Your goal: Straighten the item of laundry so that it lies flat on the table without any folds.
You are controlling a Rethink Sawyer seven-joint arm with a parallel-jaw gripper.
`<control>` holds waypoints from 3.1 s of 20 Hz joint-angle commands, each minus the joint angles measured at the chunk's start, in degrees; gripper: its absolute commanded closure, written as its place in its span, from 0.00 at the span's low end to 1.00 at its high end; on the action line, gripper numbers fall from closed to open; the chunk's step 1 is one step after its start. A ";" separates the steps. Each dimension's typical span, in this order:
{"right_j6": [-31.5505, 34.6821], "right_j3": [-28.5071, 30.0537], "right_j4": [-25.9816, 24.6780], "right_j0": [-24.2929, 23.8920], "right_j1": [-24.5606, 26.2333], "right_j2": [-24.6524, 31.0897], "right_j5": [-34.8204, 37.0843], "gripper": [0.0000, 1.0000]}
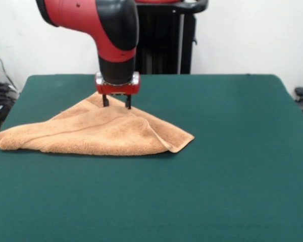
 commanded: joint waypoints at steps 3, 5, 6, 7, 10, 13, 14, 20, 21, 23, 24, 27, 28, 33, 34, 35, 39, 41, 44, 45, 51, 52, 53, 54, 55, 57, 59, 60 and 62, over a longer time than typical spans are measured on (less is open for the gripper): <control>6.82 -20.38 -1.27 0.07 15.82 6.79 -18.21 0.00; 7.17 -20.94 -1.57 0.68 15.36 6.40 -16.66 0.00; 7.54 -21.01 -1.55 0.85 15.15 6.29 -16.24 0.00; 7.88 -21.21 -1.55 1.07 15.00 6.11 -15.64 0.00; 8.18 -21.52 -2.20 1.56 14.39 5.69 -14.42 0.00; 7.94 -21.22 -3.18 1.70 13.27 5.68 -14.12 0.00; 8.22 -21.25 -3.69 2.01 13.23 5.22 -14.52 0.00; 9.82 -22.37 -4.81 3.95 11.96 2.88 -13.26 0.00; 9.69 -22.59 -5.04 4.13 11.76 2.66 -12.99 0.00; 9.67 -22.79 -4.99 4.12 11.40 2.59 -12.71 0.00; 9.56 -22.87 -4.90 3.96 11.23 2.73 -12.68 0.00; 8.30 -23.77 -5.56 3.48 11.33 3.35 -13.48 0.00; 7.95 -24.09 -5.67 3.21 11.45 3.70 -13.78 0.00; 8.12 -25.52 -4.42 1.64 12.66 5.33 -14.98 0.00; 7.62 -25.77 -4.62 1.19 12.83 5.90 -15.51 0.00; 7.28 -26.02 -4.85 0.88 12.93 6.30 -16.23 0.00; 6.66 -25.98 -4.68 -0.50 12.29 8.08 -17.29 0.00; 6.34 -26.15 -4.67 -0.91 11.99 8.72 -17.24 0.00; 6.00 -26.91 -4.40 -0.74 11.38 8.94 -14.73 0.00; 5.62 -27.06 -4.36 -0.81 11.10 9.23 -13.56 0.00; 6.12 -28.48 -3.68 -0.48 10.88 9.22 -9.88 0.00; 5.68 -28.56 -3.95 -0.65 10.93 9.44 -9.74 0.00; 5.48 -28.88 -4.02 -0.62 10.97 9.46 -9.21 0.00; 5.64 -29.06 -3.85 -0.56 11.00 9.43 -8.82 0.00; 5.80 -29.23 -3.68 -0.51 11.02 9.41 -8.43 0.00; 5.74 -29.50 -3.49 -0.54 10.86 9.53 -7.41 0.00; 4.27 -29.81 -3.80 -0.70 10.33 10.05 -5.25 0.00; 3.78 -30.08 -3.68 -0.73 10.07 10.25 -3.90 0.00; 4.03 -30.55 -2.83 -0.71 9.75 10.29 -1.76 0.00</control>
